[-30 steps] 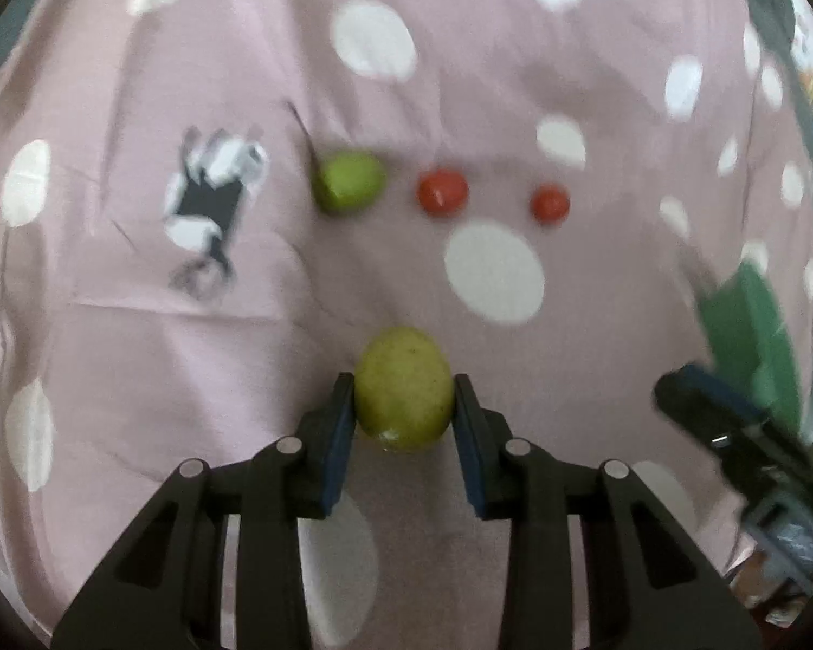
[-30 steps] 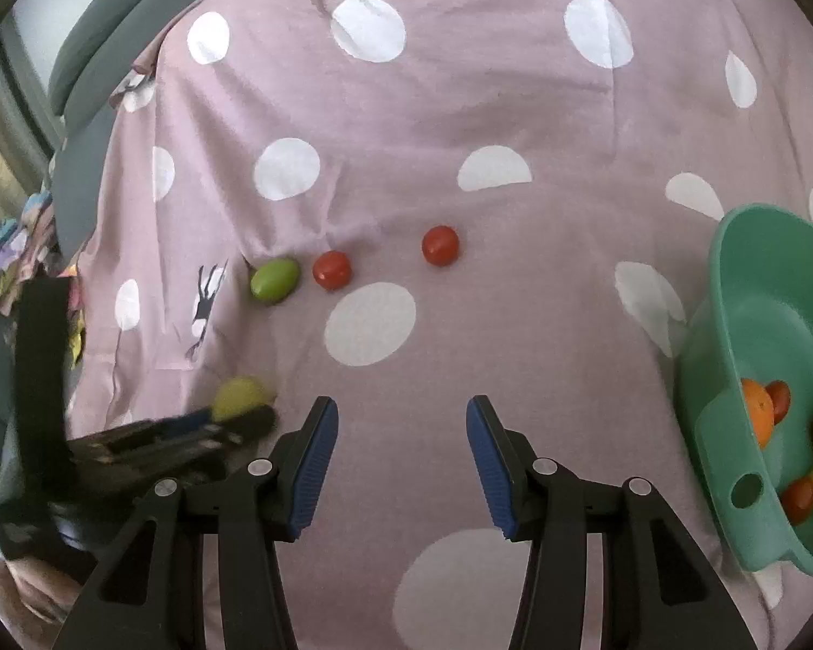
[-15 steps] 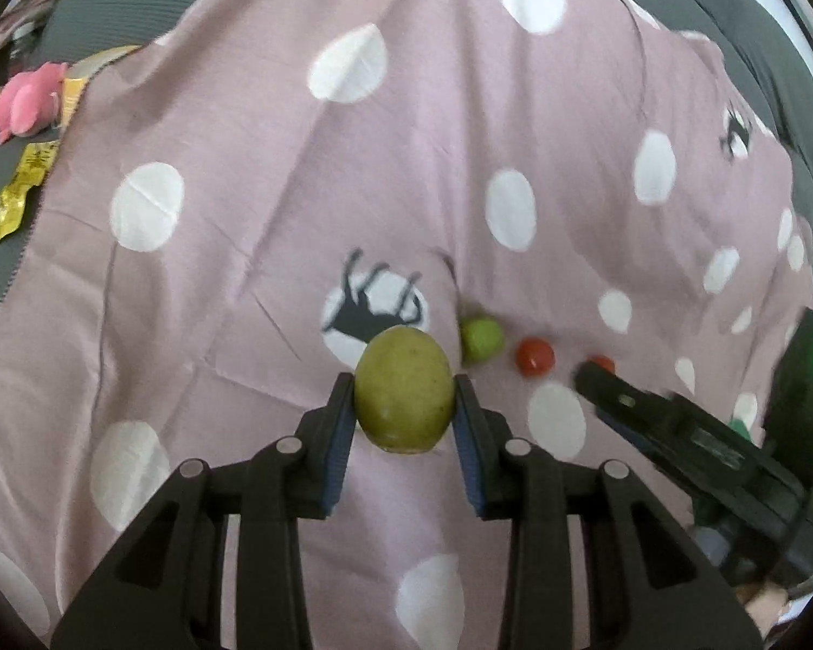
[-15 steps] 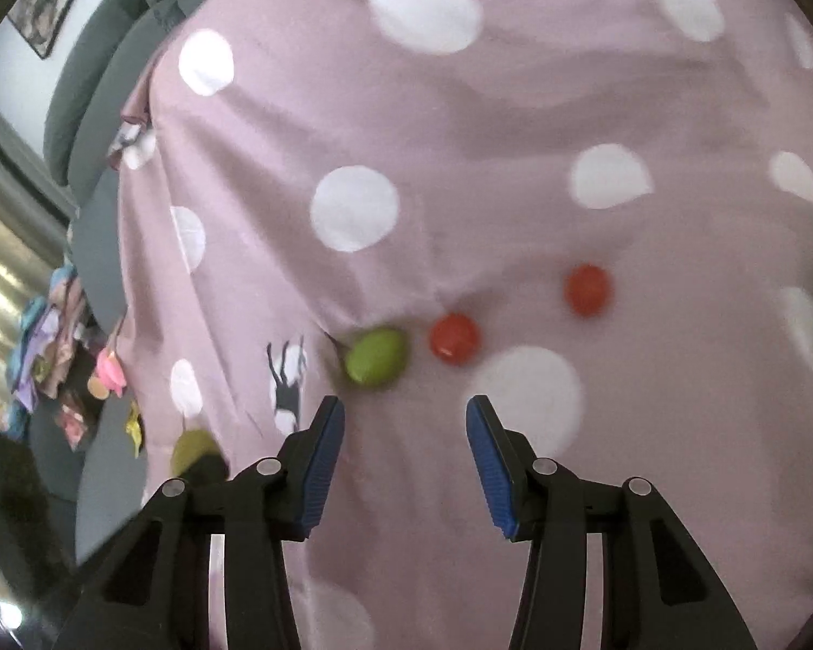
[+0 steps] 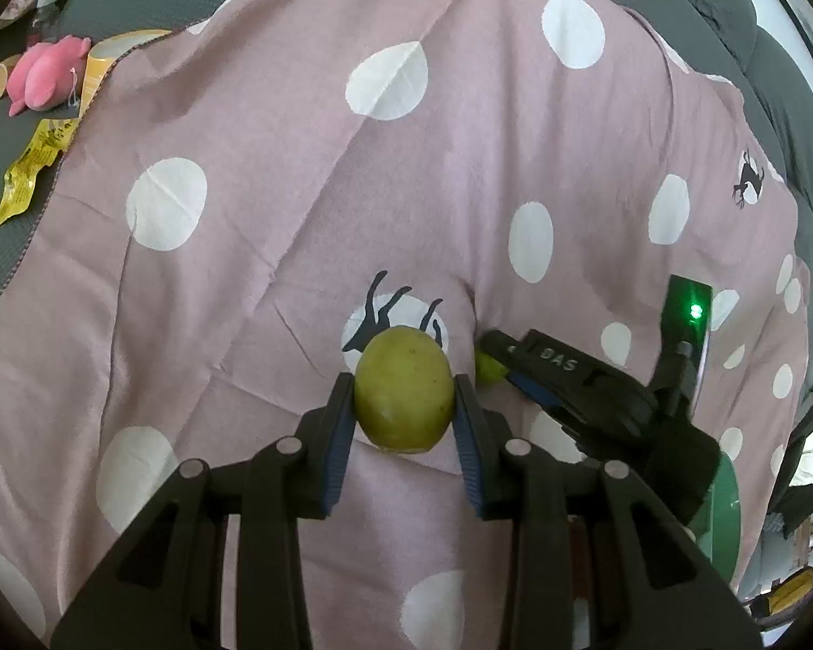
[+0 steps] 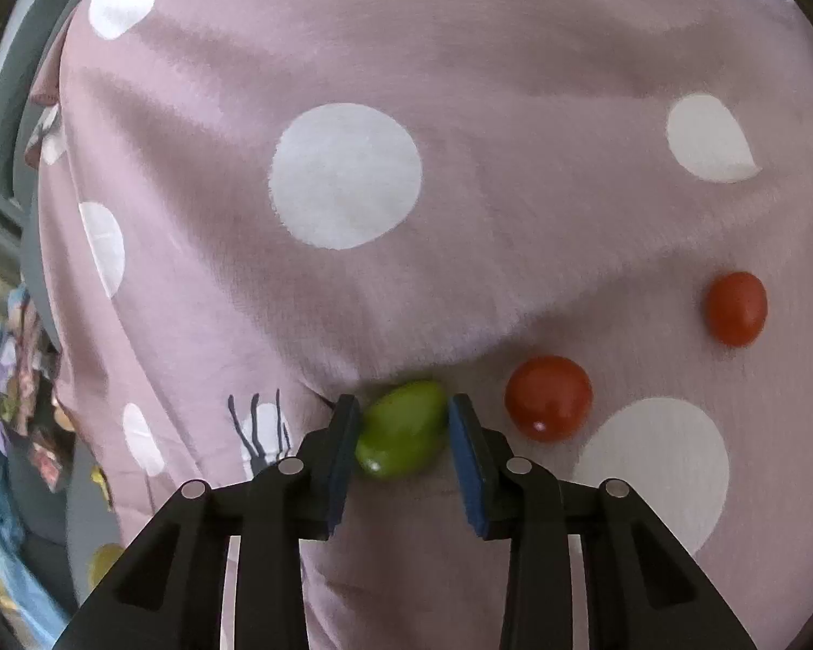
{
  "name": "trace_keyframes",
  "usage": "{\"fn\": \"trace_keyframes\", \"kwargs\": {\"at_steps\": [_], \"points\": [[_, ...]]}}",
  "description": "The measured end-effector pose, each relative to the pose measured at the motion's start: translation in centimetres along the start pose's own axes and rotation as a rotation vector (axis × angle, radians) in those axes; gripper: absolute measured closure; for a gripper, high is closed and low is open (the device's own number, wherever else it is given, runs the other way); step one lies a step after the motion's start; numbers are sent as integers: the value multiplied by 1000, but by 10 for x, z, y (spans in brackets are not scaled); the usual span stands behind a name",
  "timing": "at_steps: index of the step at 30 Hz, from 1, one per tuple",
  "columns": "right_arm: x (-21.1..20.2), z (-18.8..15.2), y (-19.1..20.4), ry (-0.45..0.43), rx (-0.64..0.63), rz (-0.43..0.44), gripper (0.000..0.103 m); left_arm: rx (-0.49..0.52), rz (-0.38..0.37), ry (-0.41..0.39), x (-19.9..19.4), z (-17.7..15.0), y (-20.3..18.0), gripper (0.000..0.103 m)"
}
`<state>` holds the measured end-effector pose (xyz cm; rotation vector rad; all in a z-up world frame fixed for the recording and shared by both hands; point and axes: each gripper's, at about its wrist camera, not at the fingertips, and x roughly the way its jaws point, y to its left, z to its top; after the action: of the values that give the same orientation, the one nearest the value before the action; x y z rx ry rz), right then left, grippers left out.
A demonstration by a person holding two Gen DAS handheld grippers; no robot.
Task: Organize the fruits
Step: 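Lift the yellow-green fruit with the left tool while the right tool grasps the green fruit, then carry the yellow-green fruit in the left tool over the bowl while the right tool carries the green fruit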
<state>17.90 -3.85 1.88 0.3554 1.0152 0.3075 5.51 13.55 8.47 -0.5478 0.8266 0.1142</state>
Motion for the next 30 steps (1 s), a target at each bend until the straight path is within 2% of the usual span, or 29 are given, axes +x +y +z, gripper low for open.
{"fn": "trace_keyframes", "kwargs": {"at_steps": [5,7,11,17,23,26,30], "points": [[11,0,-8,60,55,87,67,26,-17,2,-1,-2,-8,69],[6,-1,-5,52,13,61,67,34,-18,2,-2,-2,-10,69],[-24,-8,-6,-4,-65,16,67,44,-23,-10,-6,-4,-14,69],[-85,-24,-31,-84,-67,33,67,96,-33,-21,-16,-13,-30,69],[-143,-43,-59,-169,-84,-8,67,177,-47,-25,-17,-26,-59,69],[-166,-53,-69,-236,-74,-39,67,216,-59,-31,-20,-33,-74,69],[-193,-52,-82,-341,-62,-127,67,268,-70,-41,-24,-46,-94,69]]}}
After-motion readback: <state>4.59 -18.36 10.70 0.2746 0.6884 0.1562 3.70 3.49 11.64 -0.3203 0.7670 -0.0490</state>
